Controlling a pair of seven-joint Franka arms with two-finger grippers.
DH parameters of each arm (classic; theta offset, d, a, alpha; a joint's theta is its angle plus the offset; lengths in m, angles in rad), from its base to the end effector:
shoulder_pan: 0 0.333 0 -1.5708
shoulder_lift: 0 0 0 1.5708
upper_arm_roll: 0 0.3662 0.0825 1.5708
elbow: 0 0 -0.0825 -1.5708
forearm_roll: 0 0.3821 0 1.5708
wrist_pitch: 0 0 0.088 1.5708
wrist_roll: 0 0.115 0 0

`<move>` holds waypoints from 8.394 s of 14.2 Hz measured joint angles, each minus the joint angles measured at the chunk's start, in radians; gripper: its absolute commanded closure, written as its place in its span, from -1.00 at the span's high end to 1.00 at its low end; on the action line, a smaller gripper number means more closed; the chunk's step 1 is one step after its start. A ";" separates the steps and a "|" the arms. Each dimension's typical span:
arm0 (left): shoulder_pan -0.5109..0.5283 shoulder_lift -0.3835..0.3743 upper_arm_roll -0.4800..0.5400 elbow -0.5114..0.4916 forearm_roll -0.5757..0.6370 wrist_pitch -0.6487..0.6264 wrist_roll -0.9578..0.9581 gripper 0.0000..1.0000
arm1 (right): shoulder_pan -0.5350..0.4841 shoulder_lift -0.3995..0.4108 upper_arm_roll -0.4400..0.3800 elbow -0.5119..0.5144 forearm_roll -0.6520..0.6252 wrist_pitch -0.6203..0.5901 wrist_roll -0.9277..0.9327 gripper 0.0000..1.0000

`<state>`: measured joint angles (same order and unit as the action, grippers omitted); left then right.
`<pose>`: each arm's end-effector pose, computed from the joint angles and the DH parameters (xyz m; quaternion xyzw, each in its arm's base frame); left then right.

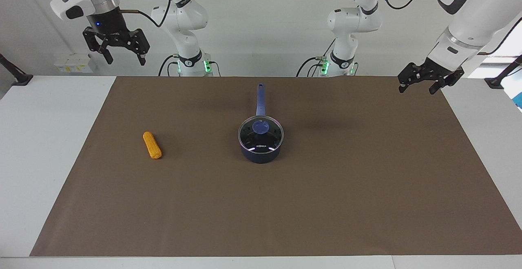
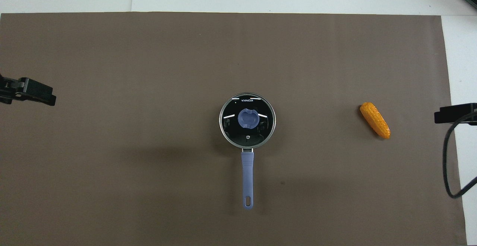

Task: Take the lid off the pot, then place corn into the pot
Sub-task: 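Move the left gripper out from rest toward the saucepan, then reach the left gripper over the glass lid's blue knob, then close the left gripper on the blue knob of the lid, then lift the glass lid off the saucepan and carry it aside, then set the lid down with the left gripper while the right gripper reaches the corn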

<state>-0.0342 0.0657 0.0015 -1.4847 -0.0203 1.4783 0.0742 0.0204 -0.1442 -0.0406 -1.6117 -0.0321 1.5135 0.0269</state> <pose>0.5658 -0.0210 0.6623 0.9978 -0.0540 -0.0358 0.0108 0.4936 -0.0159 0.7179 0.9993 -0.0247 0.0230 0.0130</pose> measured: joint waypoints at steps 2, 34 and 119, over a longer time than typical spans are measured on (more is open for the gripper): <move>0.000 0.000 0.000 -0.005 0.000 -0.001 0.000 1.00 | 0.000 0.000 0.000 0.000 0.000 0.000 0.000 1.00; -0.561 0.249 -0.009 -0.166 -0.010 0.488 -0.746 1.00 | 0.000 0.000 0.000 0.000 0.000 0.000 0.000 1.00; 0.160 -0.036 0.028 -0.758 -0.072 0.708 0.775 -1.00 | -0.040 0.191 -0.006 -0.219 0.002 0.400 -0.498 1.00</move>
<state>0.1254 0.0297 0.0300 -2.2427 -0.0920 2.1865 0.8492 -0.0191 0.0471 -0.0462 -1.8304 -0.0306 1.9134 -0.4713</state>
